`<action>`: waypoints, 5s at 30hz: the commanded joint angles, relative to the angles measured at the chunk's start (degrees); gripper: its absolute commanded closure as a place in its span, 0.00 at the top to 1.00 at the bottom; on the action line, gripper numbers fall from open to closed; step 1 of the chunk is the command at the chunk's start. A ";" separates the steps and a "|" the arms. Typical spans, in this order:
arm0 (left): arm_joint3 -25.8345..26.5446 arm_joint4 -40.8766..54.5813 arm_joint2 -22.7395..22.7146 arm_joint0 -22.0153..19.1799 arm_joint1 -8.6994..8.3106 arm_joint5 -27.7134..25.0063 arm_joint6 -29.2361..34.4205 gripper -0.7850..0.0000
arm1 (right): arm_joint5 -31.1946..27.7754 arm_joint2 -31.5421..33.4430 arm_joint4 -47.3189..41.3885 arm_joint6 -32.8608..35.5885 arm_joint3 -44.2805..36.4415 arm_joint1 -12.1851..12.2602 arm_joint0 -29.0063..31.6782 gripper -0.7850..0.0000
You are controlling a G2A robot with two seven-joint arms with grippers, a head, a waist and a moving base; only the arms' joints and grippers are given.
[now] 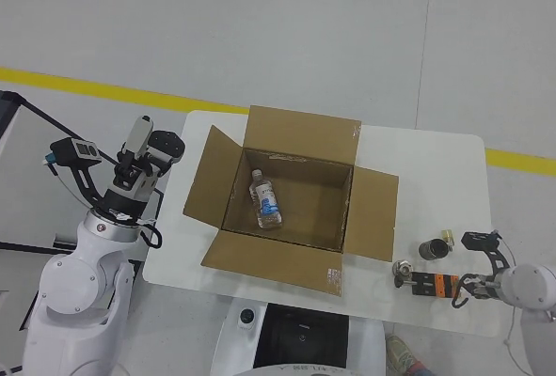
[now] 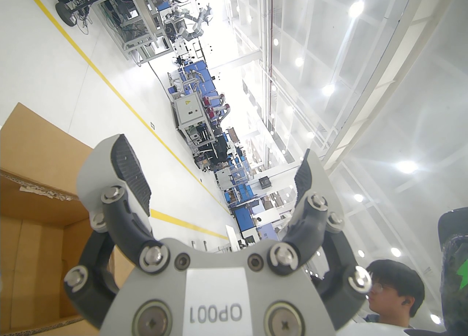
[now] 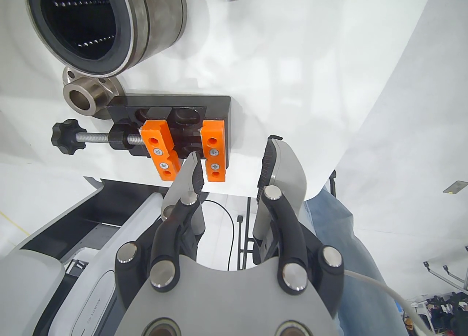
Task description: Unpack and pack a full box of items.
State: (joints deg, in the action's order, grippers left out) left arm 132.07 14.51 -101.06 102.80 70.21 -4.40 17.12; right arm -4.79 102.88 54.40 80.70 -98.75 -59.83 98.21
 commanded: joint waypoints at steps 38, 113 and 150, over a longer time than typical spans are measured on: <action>0.00 0.00 0.00 0.00 0.00 0.00 0.00 1.00 | -1.18 -2.05 -2.40 -4.90 4.37 1.03 -0.91 0.00; 0.00 0.00 0.00 0.00 0.00 0.00 0.00 1.00 | 11.05 -28.20 -26.37 -7.67 -17.28 3.81 -23.45 0.00; 0.00 0.00 0.00 0.00 0.00 0.00 0.00 1.00 | 5.82 -65.60 -9.47 -17.61 13.59 -6.11 -51.54 0.00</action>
State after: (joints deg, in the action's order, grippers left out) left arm 132.07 14.51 -101.06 102.80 70.21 -4.40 17.12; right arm 0.84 37.79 44.09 62.82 -85.27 -65.75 46.91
